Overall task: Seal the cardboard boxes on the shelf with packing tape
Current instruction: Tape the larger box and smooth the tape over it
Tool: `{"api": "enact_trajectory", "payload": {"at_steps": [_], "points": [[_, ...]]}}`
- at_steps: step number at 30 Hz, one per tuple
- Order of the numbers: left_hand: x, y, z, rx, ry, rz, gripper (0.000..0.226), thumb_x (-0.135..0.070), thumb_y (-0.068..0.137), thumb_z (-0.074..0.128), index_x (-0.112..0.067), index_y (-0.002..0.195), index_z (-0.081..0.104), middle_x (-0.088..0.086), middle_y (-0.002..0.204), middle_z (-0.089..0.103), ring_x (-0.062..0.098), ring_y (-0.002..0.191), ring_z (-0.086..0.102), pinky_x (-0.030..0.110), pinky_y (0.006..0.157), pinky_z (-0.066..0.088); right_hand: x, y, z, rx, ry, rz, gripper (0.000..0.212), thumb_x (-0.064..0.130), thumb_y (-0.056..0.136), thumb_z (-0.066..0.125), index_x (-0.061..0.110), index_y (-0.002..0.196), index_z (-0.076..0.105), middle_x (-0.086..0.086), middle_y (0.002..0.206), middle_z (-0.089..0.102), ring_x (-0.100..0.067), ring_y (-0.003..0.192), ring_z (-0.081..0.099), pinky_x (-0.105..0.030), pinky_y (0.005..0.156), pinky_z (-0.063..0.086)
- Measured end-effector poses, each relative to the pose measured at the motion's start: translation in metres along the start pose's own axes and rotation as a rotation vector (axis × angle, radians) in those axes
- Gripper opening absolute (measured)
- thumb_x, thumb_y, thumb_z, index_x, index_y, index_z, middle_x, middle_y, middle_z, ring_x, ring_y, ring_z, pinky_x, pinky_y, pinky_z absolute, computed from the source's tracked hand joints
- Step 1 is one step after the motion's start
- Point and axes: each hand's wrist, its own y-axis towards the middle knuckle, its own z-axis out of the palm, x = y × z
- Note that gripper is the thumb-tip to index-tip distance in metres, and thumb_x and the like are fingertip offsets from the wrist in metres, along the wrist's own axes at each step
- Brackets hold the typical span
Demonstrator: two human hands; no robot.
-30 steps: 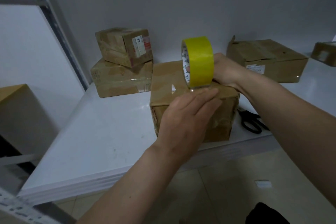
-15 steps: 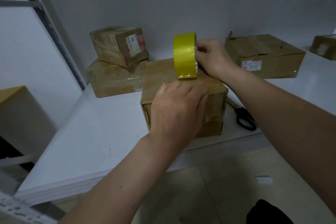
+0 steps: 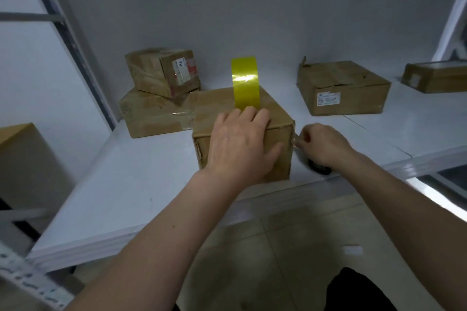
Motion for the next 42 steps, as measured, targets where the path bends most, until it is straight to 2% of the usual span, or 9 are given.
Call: {"api": "enact_trajectory", "payload": {"at_steps": [2, 6, 10, 13, 16, 22, 29, 36, 42], "points": [[0.004, -0.002, -0.007, 0.013, -0.162, -0.023, 0.041, -0.047, 0.087, 0.065, -0.020, 0.118, 0.064, 0.002, 0.109, 0.067, 0.024, 0.100, 0.060, 0.040, 0.096, 0.041, -0.007, -0.010, 0.005, 0.074, -0.215, 0.015, 0.034, 0.037, 0.093, 0.057, 0.009, 0.113, 0.058, -0.013, 0.116, 0.053, -0.030, 0.109, 0.048, -0.037, 0.082, 0.042], [0.014, 0.001, -0.019, -0.096, -0.482, -0.212, 0.012, -0.023, 0.086, 0.073, -0.017, 0.095, 0.070, 0.000, 0.099, 0.063, 0.017, 0.089, 0.060, 0.038, 0.084, 0.053, -0.007, -0.019, 0.007, 0.039, -0.308, 0.023, 0.036, 0.021, 0.096, 0.052, 0.004, 0.128, 0.049, -0.016, 0.124, 0.041, -0.033, 0.120, 0.039, -0.038, 0.089, 0.040], [0.031, 0.017, -0.032, 0.032, -0.497, -0.473, 0.049, -0.039, 0.079, 0.079, -0.020, 0.116, 0.052, 0.002, 0.117, 0.046, 0.019, 0.108, 0.052, 0.030, 0.096, 0.044, -0.005, -0.022, 0.000, 0.064, -0.332, 0.116, 0.040, 0.029, 0.098, 0.049, 0.005, 0.129, 0.047, -0.016, 0.126, 0.043, -0.032, 0.117, 0.045, -0.036, 0.088, 0.041], [0.044, 0.035, -0.043, 0.322, -0.689, -0.556, 0.077, -0.051, 0.077, 0.078, -0.028, 0.142, 0.043, 0.002, 0.130, 0.052, 0.019, 0.116, 0.053, 0.031, 0.096, 0.043, -0.006, -0.021, -0.004, 0.123, -0.324, 0.140, 0.033, 0.021, 0.096, 0.051, 0.004, 0.125, 0.050, -0.017, 0.123, 0.042, -0.032, 0.108, 0.050, -0.035, 0.083, 0.040], [0.052, 0.051, -0.046, 0.515, -0.786, -0.508, 0.067, -0.046, 0.080, 0.077, -0.033, 0.140, 0.050, -0.004, 0.129, 0.058, 0.016, 0.114, 0.056, 0.030, 0.097, 0.042, -0.011, -0.022, -0.007, 0.136, -0.354, 0.129, 0.028, 0.021, 0.095, 0.051, 0.006, 0.118, 0.053, -0.014, 0.118, 0.042, -0.031, 0.106, 0.048, -0.033, 0.079, 0.039], [0.057, 0.061, -0.026, 0.531, -0.801, -0.391, 0.035, -0.021, 0.086, 0.075, -0.025, 0.120, 0.071, -0.004, 0.121, 0.069, 0.013, 0.114, 0.062, 0.033, 0.109, 0.041, -0.014, -0.022, -0.021, 0.182, -0.438, 0.125, 0.017, 0.030, 0.087, 0.059, 0.015, 0.084, 0.050, 0.001, 0.077, 0.051, -0.018, 0.074, 0.053, -0.026, 0.058, 0.037], [0.051, 0.057, -0.024, 0.347, -1.021, -0.402, 0.034, 0.001, 0.085, 0.071, -0.002, 0.119, 0.067, 0.004, 0.101, 0.069, -0.011, 0.063, 0.063, 0.002, 0.062, 0.045, -0.027, -0.014, -0.031, 0.222, -0.445, 0.101, 0.024, 0.030, 0.091, 0.054, 0.014, 0.076, 0.045, -0.002, 0.077, 0.052, -0.014, 0.066, 0.049, -0.027, 0.058, 0.040], [0.050, 0.062, -0.021, 0.348, -1.095, -0.434, 0.029, 0.006, 0.083, 0.071, 0.000, 0.111, 0.068, -0.013, 0.066, 0.071, -0.006, 0.058, 0.065, 0.007, 0.057, 0.046, -0.026, -0.014, -0.034, 0.247, -0.498, 0.094, 0.028, 0.028, 0.087, 0.062, 0.014, 0.075, 0.041, -0.001, 0.074, 0.051, -0.015, 0.066, 0.050, -0.025, 0.054, 0.037], [0.052, 0.072, -0.021, 0.424, -1.056, -0.482, 0.023, -0.006, 0.079, 0.079, -0.012, 0.100, 0.073, -0.004, 0.086, 0.072, 0.001, 0.070, 0.066, 0.012, 0.061, 0.045, -0.038, -0.009, -0.040, 0.083, -0.417, 0.137, 0.033, 0.045, 0.088, 0.060, 0.013, 0.089, 0.051, 0.000, 0.079, 0.049, -0.023, 0.079, 0.053, -0.029, 0.066, 0.039]]}}
